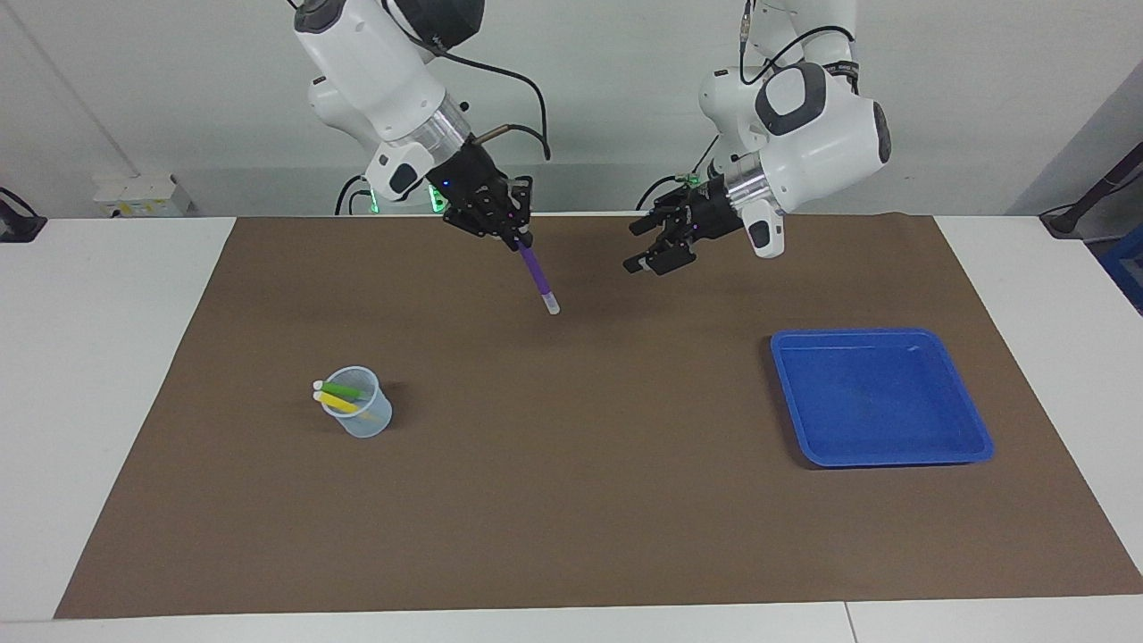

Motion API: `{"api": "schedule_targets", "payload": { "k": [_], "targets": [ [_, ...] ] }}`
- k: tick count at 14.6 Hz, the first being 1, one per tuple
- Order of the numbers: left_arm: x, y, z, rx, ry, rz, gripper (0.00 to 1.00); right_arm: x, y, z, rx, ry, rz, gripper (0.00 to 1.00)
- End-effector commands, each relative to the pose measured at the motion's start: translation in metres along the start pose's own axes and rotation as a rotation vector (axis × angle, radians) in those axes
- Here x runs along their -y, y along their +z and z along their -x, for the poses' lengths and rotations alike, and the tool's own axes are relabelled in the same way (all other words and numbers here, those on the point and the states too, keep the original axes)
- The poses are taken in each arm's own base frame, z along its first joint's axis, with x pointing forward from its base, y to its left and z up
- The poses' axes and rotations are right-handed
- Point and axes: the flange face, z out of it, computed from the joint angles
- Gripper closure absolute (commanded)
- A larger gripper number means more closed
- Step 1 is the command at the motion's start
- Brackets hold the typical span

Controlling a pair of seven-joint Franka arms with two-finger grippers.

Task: Right arm passes pens to left for tray arrangement
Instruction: 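Carry the purple pen toward the left gripper while it approaches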

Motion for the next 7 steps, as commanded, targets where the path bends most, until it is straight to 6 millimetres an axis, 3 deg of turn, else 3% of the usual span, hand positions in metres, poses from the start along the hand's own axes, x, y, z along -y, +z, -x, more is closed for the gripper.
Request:
{"api": "schedule_targets", "payload": {
  "k": [1,4,7],
  "targets": [
    [0.003,0.012,0.018,0.010,-0.030,0.056,0.12,0.014,0.007,0.009,0.008,0.096,-0.029,1.00],
    [-0.003,0.012,0.020,-0.001,-0.021,0.105,0.11,0.028,0.014,0.022,0.019,0.162,-0.030,1.00],
    [-0.001,0.031,0.038,-0.002,0.004,0.143,0.10,0.030,0.015,0.024,0.022,0.206,-0.029,1.00]
  ]
}}
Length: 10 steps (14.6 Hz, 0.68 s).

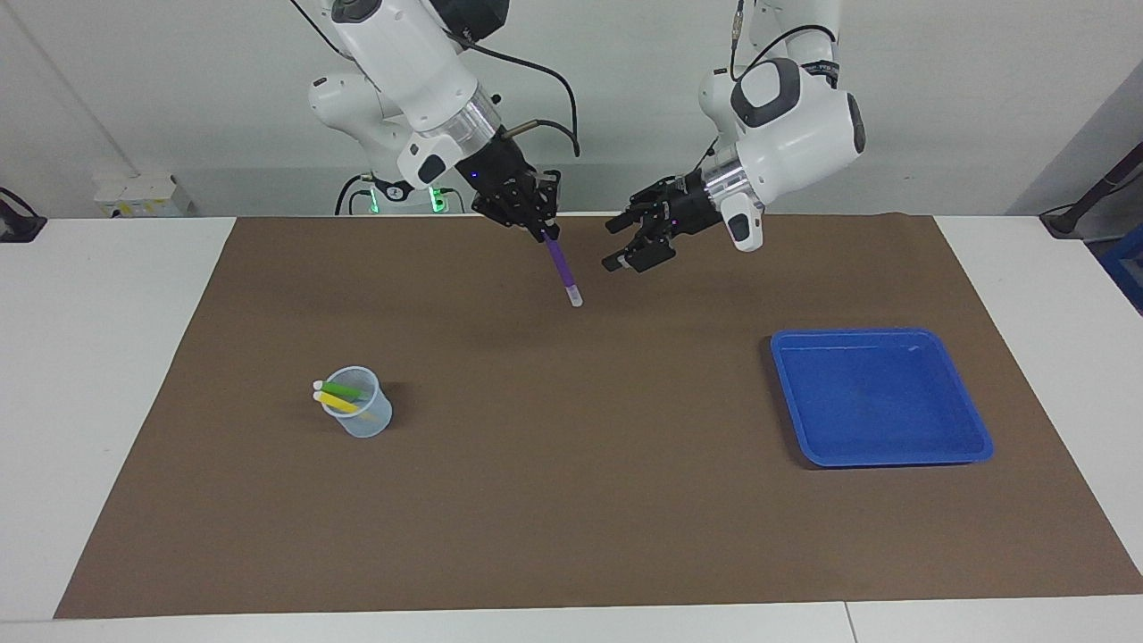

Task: Right arm passes pens to left for tray arrangement
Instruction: 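Carry the purple pen toward the left gripper while it approaches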

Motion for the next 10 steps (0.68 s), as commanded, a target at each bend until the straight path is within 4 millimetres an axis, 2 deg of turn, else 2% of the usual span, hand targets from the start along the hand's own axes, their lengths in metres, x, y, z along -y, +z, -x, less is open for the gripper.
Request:
{"api": "schedule_targets", "payload": {
  "k": [1,4,9,10],
  "targets": [
    [0.004,0.009,0.009,0.004,-0.006,0.042,0.09,0.001,-0.001,-0.001,0.005,0.050,-0.026,1.00],
    [0.005,0.010,0.005,-0.002,0.000,0.045,0.10,0.012,0.002,0.006,-0.021,0.098,-0.060,1.00],
    [0.009,0.016,0.004,-0.020,0.070,0.064,0.13,0.012,0.005,0.010,-0.014,0.098,-0.054,1.00],
    [0.012,0.016,-0.001,-0.027,0.118,0.058,0.18,0.012,0.006,0.010,-0.012,0.109,-0.054,1.00]
  ]
}}
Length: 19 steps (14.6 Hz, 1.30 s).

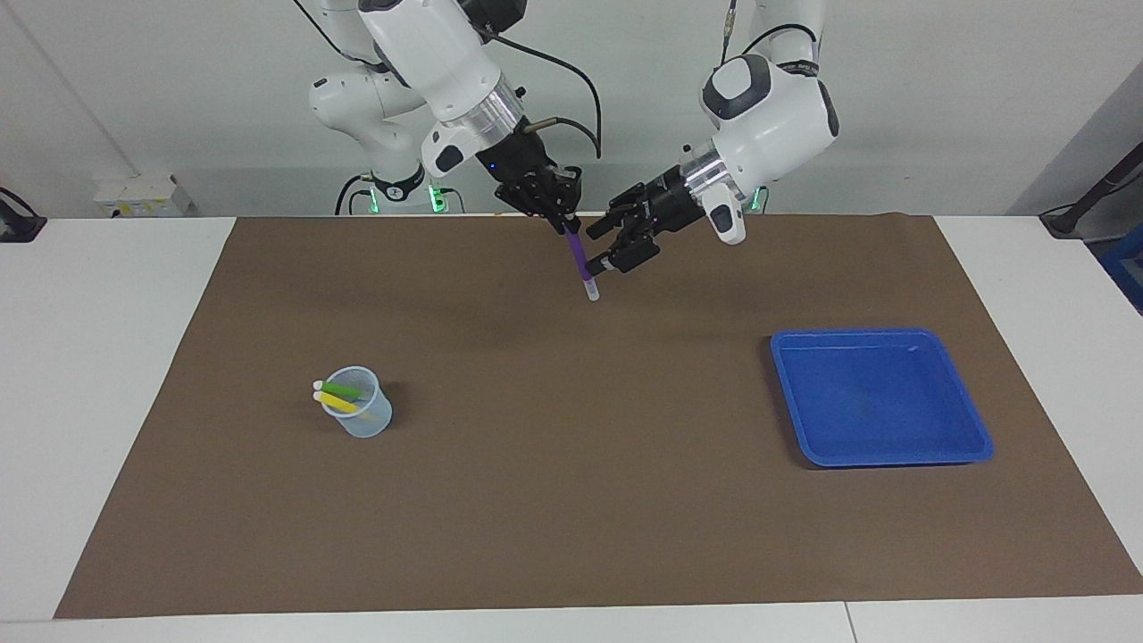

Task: Right arm passes pens to left for tray arrangement
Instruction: 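Carry the purple pen toward the left gripper while it approaches, then close the left gripper on the purple pen held by the right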

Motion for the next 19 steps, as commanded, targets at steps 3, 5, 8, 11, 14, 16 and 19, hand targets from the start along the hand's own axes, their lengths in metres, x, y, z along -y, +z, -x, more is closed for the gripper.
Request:
{"api": "schedule_targets", "payload": {
  "k": [3,5,8,11,14,16,19],
  "targets": [
    [0.012,-0.002,-0.016,-0.014,0.094,0.006,0.19,0.001,0.004,0.003,0.028,0.047,-0.034,1.00],
    [0.013,0.002,-0.012,-0.013,0.101,0.006,0.26,0.002,0.004,0.004,0.042,0.053,-0.046,1.00],
    [0.014,0.003,-0.010,-0.011,0.105,0.004,0.31,0.002,0.004,0.003,0.043,0.056,-0.046,1.00],
    [0.014,0.001,-0.011,-0.004,0.101,-0.007,0.46,0.003,0.004,0.004,0.059,0.065,-0.059,1.00],
    [0.014,0.000,-0.010,0.010,0.098,-0.029,0.56,0.003,0.004,0.004,0.060,0.068,-0.062,1.00],
    [0.011,-0.006,-0.010,0.031,0.082,-0.035,0.51,0.003,0.004,0.004,0.060,0.068,-0.062,1.00],
    [0.005,-0.020,-0.018,0.073,0.039,-0.038,0.47,0.003,0.004,0.004,0.058,0.069,-0.065,1.00]
  ]
}}
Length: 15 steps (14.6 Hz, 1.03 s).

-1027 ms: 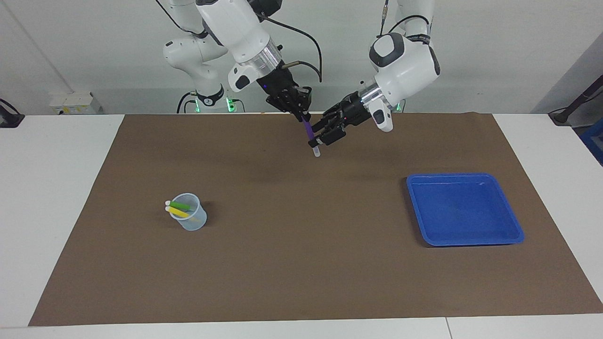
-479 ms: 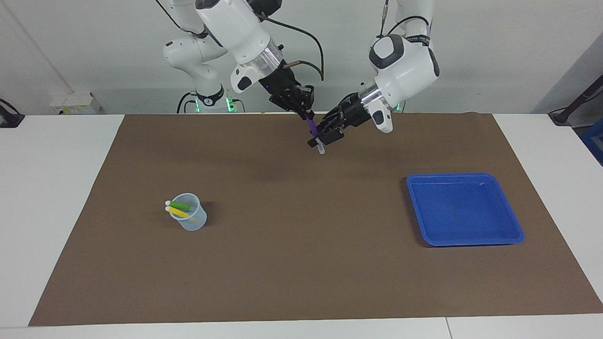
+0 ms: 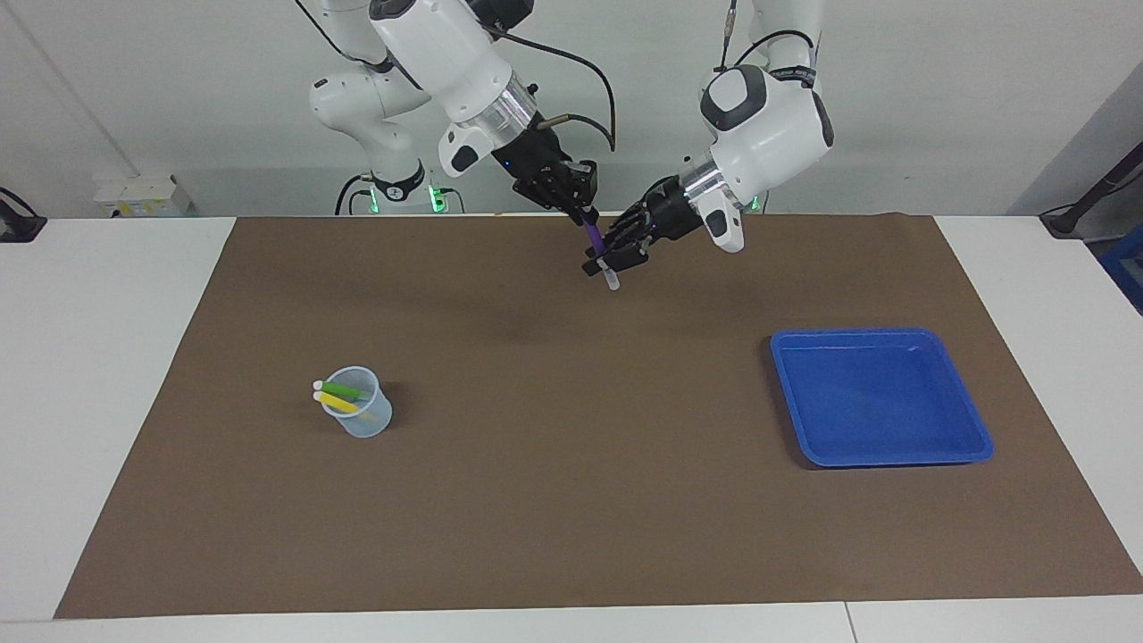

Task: Right arm passes pens to left for tray arrangement
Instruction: 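Close the left gripper on the purple pen held by the right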

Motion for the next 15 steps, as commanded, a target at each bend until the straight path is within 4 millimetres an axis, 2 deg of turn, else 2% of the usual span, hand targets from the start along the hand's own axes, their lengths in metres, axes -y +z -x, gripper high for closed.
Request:
{"api": "schedule_targets", "payload": {
  "k": [1,3,5,8,9,10,15],
  "targets": [
    [0.0023,-0.0123,-0.0008,0.032,-0.015,-0.004,0.48,-0.0001,0.0021,0.0005,0.009,0.027,-0.023,1.00],
    [0.0021,-0.0121,-0.0013,0.028,-0.013,0.002,0.50,0.0001,0.0012,0.0009,0.008,0.024,-0.025,1.00],
    [0.0030,-0.0124,-0.0010,0.027,-0.013,0.002,0.57,-0.0001,0.0021,0.0005,0.009,0.025,-0.023,1.00],
    [0.0046,-0.0079,0.0018,0.023,-0.003,0.001,0.57,-0.0001,0.0014,0.0010,0.008,0.024,-0.022,1.00],
    [0.0048,-0.0079,0.0029,0.023,0.001,0.002,0.65,-0.0001,0.0014,0.0010,0.008,0.024,-0.022,1.00],
    [0.0045,-0.0080,0.0025,0.025,0.000,-0.001,1.00,-0.0002,0.0022,0.0006,0.010,0.025,-0.022,1.00],
    [0.0034,-0.0101,0.0022,0.027,-0.003,0.001,1.00,-0.0002,0.0022,0.0005,0.009,0.024,-0.021,1.00]
  ]
}}
